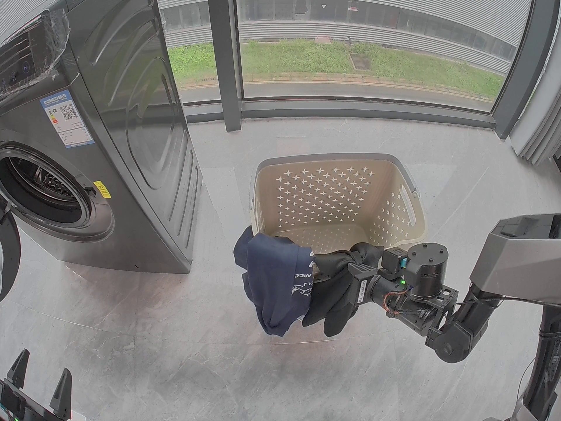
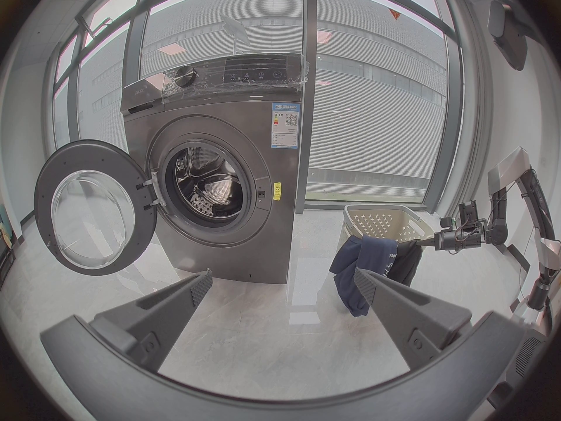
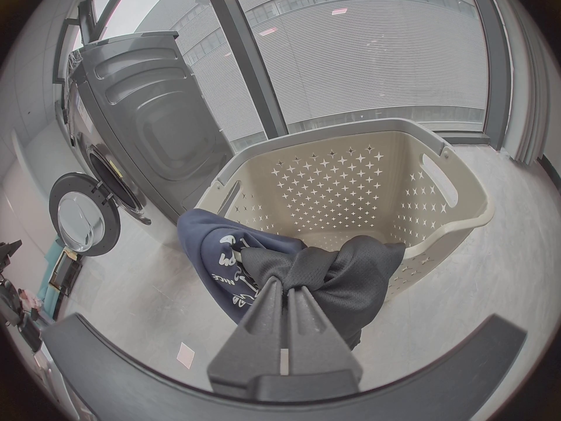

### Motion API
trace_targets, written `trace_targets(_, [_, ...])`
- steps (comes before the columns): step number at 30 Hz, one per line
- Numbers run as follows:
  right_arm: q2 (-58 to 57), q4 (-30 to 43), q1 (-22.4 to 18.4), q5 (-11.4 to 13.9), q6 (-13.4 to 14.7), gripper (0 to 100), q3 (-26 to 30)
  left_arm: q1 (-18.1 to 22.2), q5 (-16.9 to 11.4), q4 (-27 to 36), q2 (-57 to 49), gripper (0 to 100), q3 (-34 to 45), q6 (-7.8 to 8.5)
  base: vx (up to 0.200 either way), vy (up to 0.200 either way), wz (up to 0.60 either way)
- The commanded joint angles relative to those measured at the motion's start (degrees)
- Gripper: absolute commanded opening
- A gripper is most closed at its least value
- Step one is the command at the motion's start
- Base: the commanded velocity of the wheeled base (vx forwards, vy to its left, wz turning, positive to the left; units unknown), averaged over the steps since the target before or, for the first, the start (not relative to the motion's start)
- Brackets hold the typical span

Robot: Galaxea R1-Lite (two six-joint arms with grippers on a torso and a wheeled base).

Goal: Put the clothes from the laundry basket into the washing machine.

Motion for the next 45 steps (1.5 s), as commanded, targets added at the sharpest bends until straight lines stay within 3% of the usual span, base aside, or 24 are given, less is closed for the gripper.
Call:
trace_targets(1, [-1.6,-0.02,-0.02,-0.01,0.04,0,0.39,0.07,0.02,0.0,-0.84,100,0.92,0.02,0.0,0.0,0.0])
trace_targets(8, [0.42,0.07,-0.02,-0.27,0.04,0,3.11,-0.02,0.02,0.0,-0.84,100,0.92,-0.07,0.0,0.0,0.0])
trace_targets(9, [2.26,-0.1,-0.1,-0.54,0.13,100,2.76,-0.02,0.02,0.0,-0.84,100,0.92,-0.07,0.0,0.0,0.0])
trace_targets(16, [5.95,0.07,-2.3,-0.63,-0.23,100,0.3,-0.02,0.02,0.0,-0.84,100,0.92,-0.07,0.0,0.0,0.0])
trace_targets(21, [10.17,0.07,-4.41,-0.27,-1.54,100,-4.01,-0.02,0.02,0.0,-0.84,100,0.92,0.02,0.0,0.0,0.0])
trace_targets(22, [12.55,0.07,-5.02,-0.1,-1.72,100,-6.91,-0.02,0.02,0.0,-0.84,100,0.92,-0.07,0.0,0.0,0.0])
trace_targets(27, [16.06,-0.28,-5.46,0.08,-2.77,100,-12.62,0.07,0.02,0.0,-0.84,100,0.92,-0.07,0.0,0.0,0.0])
trace_targets(35, [17.12,-1.34,-4.76,0.87,-2.77,100,-14.9,-0.02,0.02,0.0,-0.84,100,0.92,-0.07,0.0,0.0,0.0])
trace_targets(36, [17.12,-1.77,-4.67,0.87,-2.77,0,-14.9,-0.02,0.02,0.0,-0.84,100,0.92,-0.07,0.0,0.0,0.0])
trace_targets(45, [16.94,-4.85,-3.62,1.22,-2.86,0,-13.67,-0.02,0.02,0.0,-0.84,100,0.92,-0.07,0.0,0.0,0.0])
